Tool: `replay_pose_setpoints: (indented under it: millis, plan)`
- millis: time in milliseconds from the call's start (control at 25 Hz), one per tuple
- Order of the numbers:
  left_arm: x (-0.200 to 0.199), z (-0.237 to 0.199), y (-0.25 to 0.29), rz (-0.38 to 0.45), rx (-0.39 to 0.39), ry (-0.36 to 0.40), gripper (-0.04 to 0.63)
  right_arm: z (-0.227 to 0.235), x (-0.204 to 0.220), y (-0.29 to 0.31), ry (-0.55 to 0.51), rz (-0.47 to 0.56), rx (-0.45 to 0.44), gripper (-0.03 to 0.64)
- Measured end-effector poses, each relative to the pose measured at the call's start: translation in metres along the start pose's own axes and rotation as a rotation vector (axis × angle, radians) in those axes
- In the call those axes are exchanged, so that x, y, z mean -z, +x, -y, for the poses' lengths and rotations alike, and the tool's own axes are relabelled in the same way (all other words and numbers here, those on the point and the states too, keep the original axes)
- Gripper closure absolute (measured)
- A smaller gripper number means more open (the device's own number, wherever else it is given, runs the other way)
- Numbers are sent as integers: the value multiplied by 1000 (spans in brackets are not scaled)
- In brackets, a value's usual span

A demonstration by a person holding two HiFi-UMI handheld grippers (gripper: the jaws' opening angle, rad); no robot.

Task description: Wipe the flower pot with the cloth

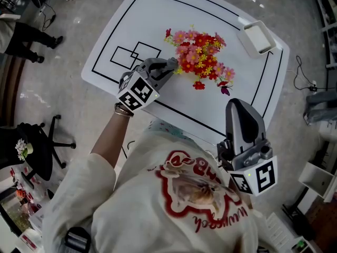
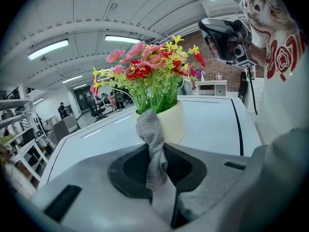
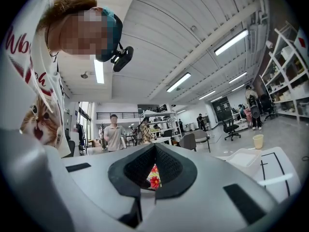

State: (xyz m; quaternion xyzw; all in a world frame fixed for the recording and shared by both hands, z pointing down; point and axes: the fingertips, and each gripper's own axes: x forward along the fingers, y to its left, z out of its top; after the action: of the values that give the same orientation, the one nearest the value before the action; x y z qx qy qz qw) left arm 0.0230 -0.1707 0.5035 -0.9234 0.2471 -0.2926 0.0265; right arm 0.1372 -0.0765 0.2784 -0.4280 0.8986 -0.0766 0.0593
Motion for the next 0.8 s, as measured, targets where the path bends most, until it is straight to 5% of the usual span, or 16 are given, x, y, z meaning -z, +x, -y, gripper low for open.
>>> replay_pose_setpoints:
  millis: [800]
  plan:
    - [-8,30,5,-2,49,26,541,-8,2,-4,2,3,-18,618]
